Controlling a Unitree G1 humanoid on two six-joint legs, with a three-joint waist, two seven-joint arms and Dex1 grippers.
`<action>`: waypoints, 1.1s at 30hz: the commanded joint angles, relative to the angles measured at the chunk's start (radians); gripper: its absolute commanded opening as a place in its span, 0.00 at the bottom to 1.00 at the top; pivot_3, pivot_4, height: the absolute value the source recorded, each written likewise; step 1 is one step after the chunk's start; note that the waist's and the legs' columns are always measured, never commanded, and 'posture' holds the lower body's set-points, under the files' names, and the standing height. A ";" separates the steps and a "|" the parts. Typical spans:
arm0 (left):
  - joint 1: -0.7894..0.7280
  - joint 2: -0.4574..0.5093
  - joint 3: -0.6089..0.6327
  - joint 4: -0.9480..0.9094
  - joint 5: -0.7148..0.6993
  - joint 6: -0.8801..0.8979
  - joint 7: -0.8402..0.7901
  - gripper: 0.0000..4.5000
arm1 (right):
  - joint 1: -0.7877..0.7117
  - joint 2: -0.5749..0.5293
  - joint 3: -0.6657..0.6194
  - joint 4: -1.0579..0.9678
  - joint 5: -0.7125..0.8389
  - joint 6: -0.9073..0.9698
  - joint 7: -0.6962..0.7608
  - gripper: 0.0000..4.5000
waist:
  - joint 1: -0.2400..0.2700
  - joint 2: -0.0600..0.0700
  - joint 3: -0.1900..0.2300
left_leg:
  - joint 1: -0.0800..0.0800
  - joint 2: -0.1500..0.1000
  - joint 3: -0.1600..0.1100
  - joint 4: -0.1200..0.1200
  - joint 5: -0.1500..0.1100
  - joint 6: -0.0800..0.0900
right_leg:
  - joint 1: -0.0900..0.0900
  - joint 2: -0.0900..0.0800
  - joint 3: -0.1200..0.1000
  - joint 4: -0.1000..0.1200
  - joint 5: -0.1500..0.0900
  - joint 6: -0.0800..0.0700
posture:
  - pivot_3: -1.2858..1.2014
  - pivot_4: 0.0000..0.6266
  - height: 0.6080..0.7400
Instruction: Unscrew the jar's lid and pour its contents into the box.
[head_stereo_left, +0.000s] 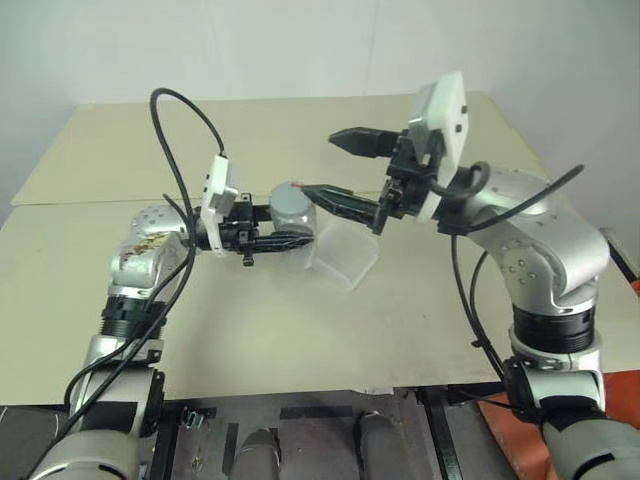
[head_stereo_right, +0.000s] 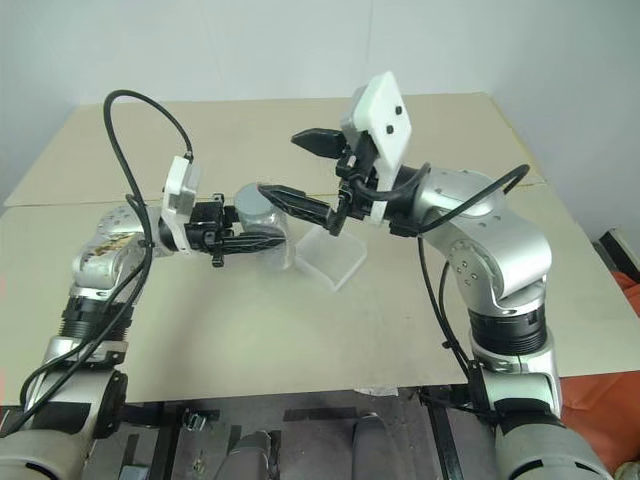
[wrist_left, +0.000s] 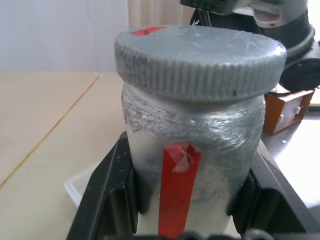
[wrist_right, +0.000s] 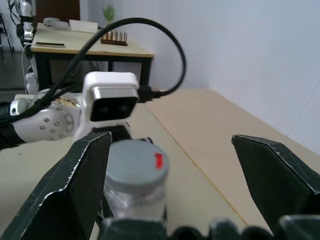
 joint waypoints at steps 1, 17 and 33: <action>-0.041 -0.014 -0.003 0.017 0.012 -0.038 -0.010 0.43 | -0.046 0.028 0.052 0.004 -0.029 -0.010 -0.010 0.99 | -0.002 0.000 0.000 | 0.000 0.000 0.000 0.000 0.000 0.000 | 0.000 0.000 0.000 0.000 0.000 0.000 | 0.52 0.24 1.00; -0.044 -0.013 0.007 0.003 0.007 -0.042 -0.031 0.43 | -0.086 0.085 0.105 0.111 -0.136 -0.025 -0.015 0.99 | 0.000 0.000 0.000 | 0.000 0.000 0.000 0.000 0.000 0.000 | 0.000 0.000 0.000 0.000 0.000 0.000 | 0.52 0.24 1.00; -0.058 0.024 0.014 0.033 0.007 -0.049 -0.053 0.43 | -0.049 -0.036 0.023 0.123 -0.124 -0.017 0.017 0.99 | 0.000 0.000 0.000 | 0.000 0.000 0.000 0.000 0.000 0.000 | 0.000 0.000 0.000 0.000 0.000 0.000 | 0.52 0.24 1.00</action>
